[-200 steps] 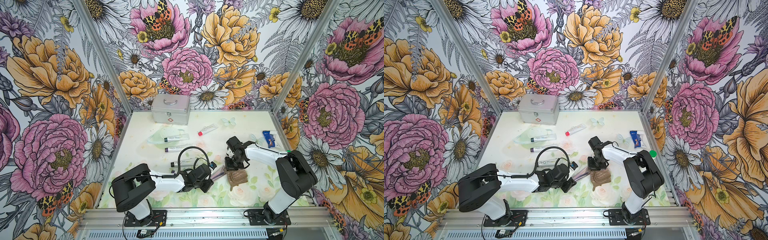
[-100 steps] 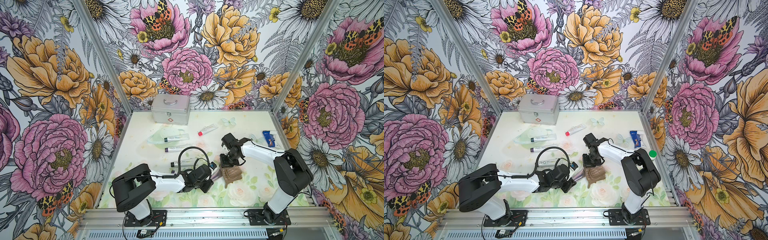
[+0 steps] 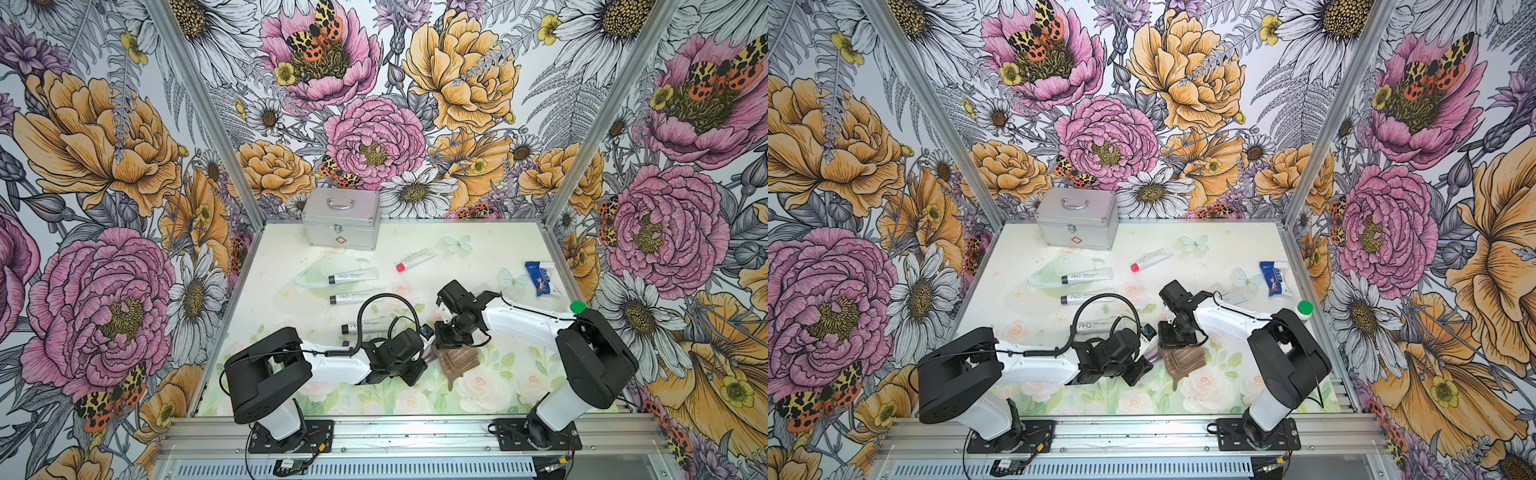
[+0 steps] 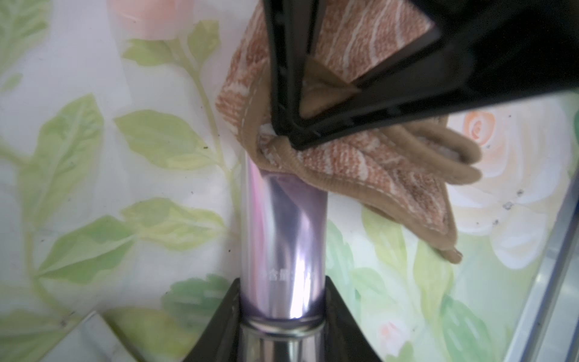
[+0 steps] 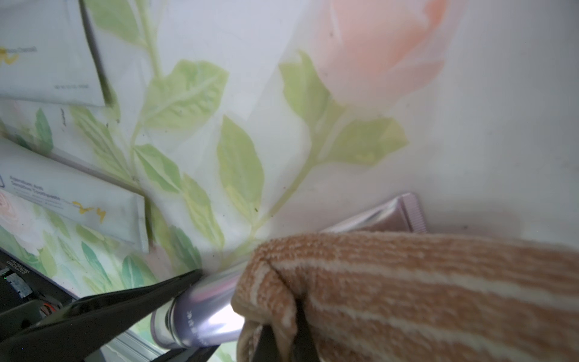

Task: Wipe the surface of the toothpaste tube
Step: Wipe the dirt from the toothpaste tube.

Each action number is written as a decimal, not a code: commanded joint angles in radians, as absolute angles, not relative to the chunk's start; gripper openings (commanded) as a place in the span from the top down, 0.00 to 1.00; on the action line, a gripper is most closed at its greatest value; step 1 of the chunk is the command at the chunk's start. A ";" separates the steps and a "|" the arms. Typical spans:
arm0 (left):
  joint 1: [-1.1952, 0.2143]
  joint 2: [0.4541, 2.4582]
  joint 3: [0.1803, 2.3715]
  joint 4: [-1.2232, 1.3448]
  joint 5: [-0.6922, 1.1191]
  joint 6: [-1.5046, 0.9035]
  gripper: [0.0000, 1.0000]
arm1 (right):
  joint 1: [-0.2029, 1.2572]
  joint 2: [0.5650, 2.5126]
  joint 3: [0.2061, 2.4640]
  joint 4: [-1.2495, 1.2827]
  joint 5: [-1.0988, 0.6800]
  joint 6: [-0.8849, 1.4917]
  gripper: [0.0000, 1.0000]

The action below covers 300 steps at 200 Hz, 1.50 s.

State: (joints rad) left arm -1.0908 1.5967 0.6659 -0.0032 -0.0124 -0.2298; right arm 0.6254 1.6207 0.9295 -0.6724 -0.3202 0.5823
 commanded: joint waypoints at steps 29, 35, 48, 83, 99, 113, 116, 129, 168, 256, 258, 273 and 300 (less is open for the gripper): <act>-1.100 1.566 0.665 0.007 -0.043 -0.233 0.71 | 0.560 1.771 0.941 -0.735 -0.159 0.524 1.00; -1.100 1.561 0.662 0.005 -0.044 -0.233 0.71 | 0.555 1.782 0.949 -0.737 -0.146 0.518 1.00; -1.101 1.553 0.656 0.002 -0.048 -0.234 0.71 | 0.541 1.800 0.959 -0.746 -0.115 0.507 1.00; -1.101 1.537 0.641 0.000 -0.055 -0.239 0.71 | 0.505 1.797 0.941 -0.766 -0.046 0.480 1.00; -1.102 1.538 0.641 0.001 -0.057 -0.239 0.70 | 0.501 1.778 0.930 -0.767 -0.051 0.483 1.00; -1.101 1.543 0.644 0.001 -0.055 -0.238 0.70 | 0.503 1.755 0.922 -0.769 -0.066 0.489 1.00; -1.101 1.544 0.646 0.001 -0.055 -0.238 0.70 | 0.504 1.748 0.921 -0.769 -0.072 0.492 1.00; -1.102 1.551 0.649 0.002 -0.054 -0.238 0.70 | 0.515 1.717 0.910 -0.769 -0.093 0.506 1.00; -1.101 1.574 0.664 0.006 -0.054 -0.235 0.70 | 0.606 1.664 0.911 -0.764 -0.172 0.567 1.00; -1.102 1.568 0.663 0.003 -0.055 -0.230 0.70 | 0.667 1.697 0.868 -0.712 -0.207 0.606 1.00; -1.102 1.566 0.662 0.003 -0.056 -0.230 0.70 | 0.659 1.696 0.863 -0.712 -0.205 0.603 1.00; -1.102 1.556 0.653 0.003 -0.060 -0.232 0.70 | 0.604 1.685 0.833 -0.712 -0.196 0.578 1.00; -1.102 1.548 0.643 0.002 -0.063 -0.238 0.71 | 0.527 1.660 0.804 -0.720 -0.174 0.542 1.00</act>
State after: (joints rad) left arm -1.1038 1.5745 0.6590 -0.0250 -0.0231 -0.2371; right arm 0.5827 1.6196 0.8902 -0.6010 -0.2153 0.5823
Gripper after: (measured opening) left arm 0.366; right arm 0.062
